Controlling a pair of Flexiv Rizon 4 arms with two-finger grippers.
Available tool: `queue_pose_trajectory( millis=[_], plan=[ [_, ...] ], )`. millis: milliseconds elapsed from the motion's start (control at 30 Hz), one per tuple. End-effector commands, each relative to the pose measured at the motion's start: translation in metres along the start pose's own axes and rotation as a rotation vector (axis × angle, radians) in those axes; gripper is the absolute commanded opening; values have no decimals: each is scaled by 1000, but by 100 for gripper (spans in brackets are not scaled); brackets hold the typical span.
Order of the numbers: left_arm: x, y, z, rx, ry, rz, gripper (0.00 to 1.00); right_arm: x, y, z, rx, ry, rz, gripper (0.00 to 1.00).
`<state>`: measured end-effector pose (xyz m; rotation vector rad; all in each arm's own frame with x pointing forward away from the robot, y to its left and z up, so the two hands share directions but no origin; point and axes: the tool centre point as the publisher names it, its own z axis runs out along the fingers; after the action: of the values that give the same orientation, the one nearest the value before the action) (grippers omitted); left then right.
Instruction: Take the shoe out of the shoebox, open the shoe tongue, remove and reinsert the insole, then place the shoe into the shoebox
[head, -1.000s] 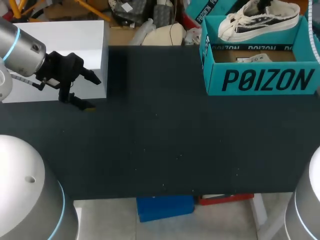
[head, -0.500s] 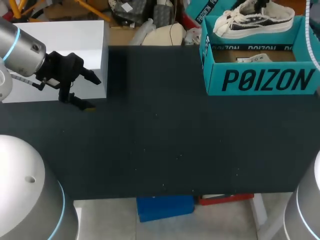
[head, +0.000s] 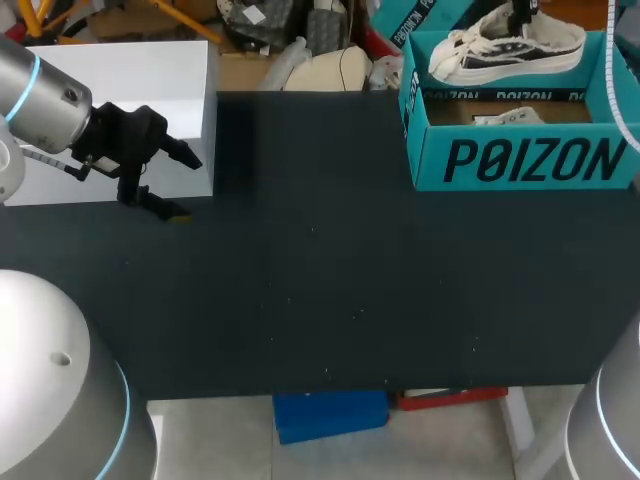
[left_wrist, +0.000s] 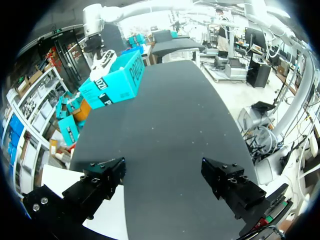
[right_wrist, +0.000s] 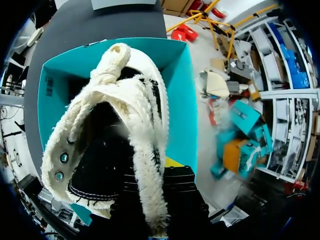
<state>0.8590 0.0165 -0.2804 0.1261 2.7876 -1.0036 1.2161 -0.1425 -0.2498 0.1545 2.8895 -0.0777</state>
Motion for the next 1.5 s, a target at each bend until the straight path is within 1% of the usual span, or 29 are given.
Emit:
queue_pose_trajectory(
  millis=[33,400,567,700,900,1133,1500],
  plan=[
    [1,1,2,-1,-5,1,100,-1,0,18,-19,10,-5,0],
    [1,1,2,-1,-5,1,100,3,-6,55,-34,52,-34,0],
    [1,1,2,-1,-5,1,100,-3,-8,71,-36,57,-34,0],
    [1,1,2,-1,-5,1,100,-3,-5,82,-45,74,-40,0],
    [1,1,2,-1,-5,1,100,4,-2,99,-54,103,-40,0],
    [1,1,2,-1,-5,1,100,7,-1,112,-59,120,-36,0],
    [1,1,2,-1,-5,1,100,12,4,125,-82,141,-34,0]
  ],
)
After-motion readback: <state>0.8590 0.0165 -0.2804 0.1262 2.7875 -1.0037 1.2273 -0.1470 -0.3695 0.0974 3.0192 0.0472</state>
